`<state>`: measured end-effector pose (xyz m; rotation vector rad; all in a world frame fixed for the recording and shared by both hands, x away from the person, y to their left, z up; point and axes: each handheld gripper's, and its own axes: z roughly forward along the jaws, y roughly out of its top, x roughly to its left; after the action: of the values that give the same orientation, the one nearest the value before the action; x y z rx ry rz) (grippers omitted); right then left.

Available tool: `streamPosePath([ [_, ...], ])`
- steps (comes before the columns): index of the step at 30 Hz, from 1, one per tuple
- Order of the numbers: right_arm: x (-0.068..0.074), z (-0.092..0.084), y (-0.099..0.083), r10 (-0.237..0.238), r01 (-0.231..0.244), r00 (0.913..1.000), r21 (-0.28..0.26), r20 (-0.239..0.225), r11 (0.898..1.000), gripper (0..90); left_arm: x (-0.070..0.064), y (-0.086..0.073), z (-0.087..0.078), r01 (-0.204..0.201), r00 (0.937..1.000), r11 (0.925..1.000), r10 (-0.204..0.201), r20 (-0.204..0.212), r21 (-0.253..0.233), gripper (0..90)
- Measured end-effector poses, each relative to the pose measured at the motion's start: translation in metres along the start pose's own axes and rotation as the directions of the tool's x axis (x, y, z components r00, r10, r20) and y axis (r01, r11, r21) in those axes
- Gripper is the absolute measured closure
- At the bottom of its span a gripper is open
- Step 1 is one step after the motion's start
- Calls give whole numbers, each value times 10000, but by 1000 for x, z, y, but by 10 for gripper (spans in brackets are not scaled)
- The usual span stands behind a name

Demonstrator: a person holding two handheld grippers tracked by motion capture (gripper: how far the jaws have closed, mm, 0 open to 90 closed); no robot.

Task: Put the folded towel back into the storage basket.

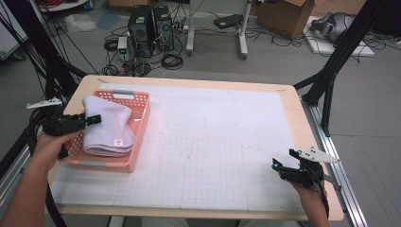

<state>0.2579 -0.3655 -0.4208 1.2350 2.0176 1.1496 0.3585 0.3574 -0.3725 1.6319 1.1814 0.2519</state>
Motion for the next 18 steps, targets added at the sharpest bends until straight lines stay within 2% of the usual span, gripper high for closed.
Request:
streamPosePath([
  [3,0,0,0,-6,6,10000,17,-4,10000,205,-1,0,-3,55,9991,9999,-49,-429,147,389],
  [6,0,0,0,-52,52,10000,-8,-19,10000,205,-2,1,-5,134,9945,9997,-115,-1042,181,361],
  [9,0,0,0,-49,49,10000,-48,-19,10000,205,-4,2,-10,-28,9847,10000,23,-1742,-22,360],
  [11,0,-1,1,-67,67,10000,-10,-17,10000,205,-8,2,-13,-263,9682,9993,192,-2494,-253,355],
  [12,0,-1,1,-47,47,10000,-24,-18,10000,205,-10,2,-15,-321,9636,9987,201,-2667,-408,355],
  [16,0,-1,0,-61,61,10000,-34,7,10000,205,-25,6,-23,-974,9482,9894,595,-3120,-1074,356],
  [17,0,-1,0,-26,26,10000,-10,-1,10000,205,-29,8,-24,-1116,9463,9873,708,-3155,-1132,356],
  [18,0,-1,0,-7,7,10000,-9,-13,10000,205,-33,8,-24,-1235,9485,9854,824,-3059,-1174,356],
])
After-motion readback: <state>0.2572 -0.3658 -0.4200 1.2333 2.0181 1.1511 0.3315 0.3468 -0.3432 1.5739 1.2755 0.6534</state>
